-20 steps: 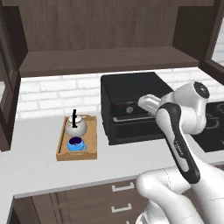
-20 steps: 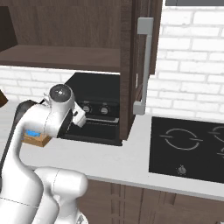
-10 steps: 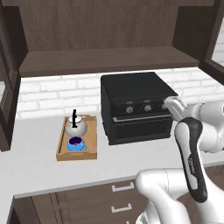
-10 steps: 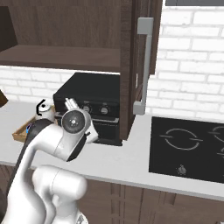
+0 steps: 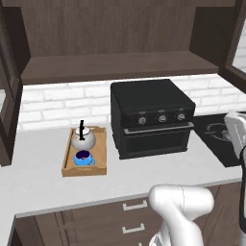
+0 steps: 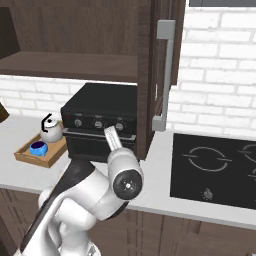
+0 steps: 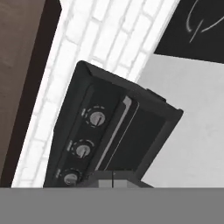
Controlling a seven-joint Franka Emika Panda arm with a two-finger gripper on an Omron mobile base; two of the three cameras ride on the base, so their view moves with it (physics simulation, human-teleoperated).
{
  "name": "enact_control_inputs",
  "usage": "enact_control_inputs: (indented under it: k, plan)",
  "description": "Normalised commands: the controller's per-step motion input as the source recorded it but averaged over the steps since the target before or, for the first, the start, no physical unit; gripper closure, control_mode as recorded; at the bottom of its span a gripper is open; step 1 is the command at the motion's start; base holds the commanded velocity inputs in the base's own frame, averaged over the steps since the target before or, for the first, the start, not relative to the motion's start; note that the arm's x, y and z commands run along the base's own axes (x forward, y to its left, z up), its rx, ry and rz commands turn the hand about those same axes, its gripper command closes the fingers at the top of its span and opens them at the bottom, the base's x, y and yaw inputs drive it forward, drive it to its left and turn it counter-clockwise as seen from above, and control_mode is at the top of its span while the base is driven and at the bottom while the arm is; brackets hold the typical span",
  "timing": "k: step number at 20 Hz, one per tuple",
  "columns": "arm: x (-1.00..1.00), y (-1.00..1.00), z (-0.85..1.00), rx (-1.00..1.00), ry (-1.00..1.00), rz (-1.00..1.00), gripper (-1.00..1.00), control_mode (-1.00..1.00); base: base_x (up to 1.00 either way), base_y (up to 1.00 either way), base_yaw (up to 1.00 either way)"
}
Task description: Pick the kettle from the counter and place it on the tray. Then pick the mug from the cabinet and place it on the tray. Then close the cabinet doors.
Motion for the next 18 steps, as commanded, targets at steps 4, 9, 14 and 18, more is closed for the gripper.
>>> enact_control_inputs:
  k: [4, 9, 14, 18]
  plan:
    - [-0.62, -0.92, 0.20, 0.24, -0.21, -0.06, 1.00, -1.00, 0.00, 0.00, 0.00]
    - [-0.52, -0.78, 0.15, 0.13, -0.15, 0.00, 1.00, -1.00, 0.00, 0.00, 0.00]
    - [-0.12, -0.61, 0.02, 0.06, -0.07, 0.00, 1.00, -1.00, 0.00, 0.00, 0.00]
    - [0.00, -0.58, 0.00, 0.07, -0.01, 0.00, 1.00, -1.00, 0.00, 0.00, 0.00]
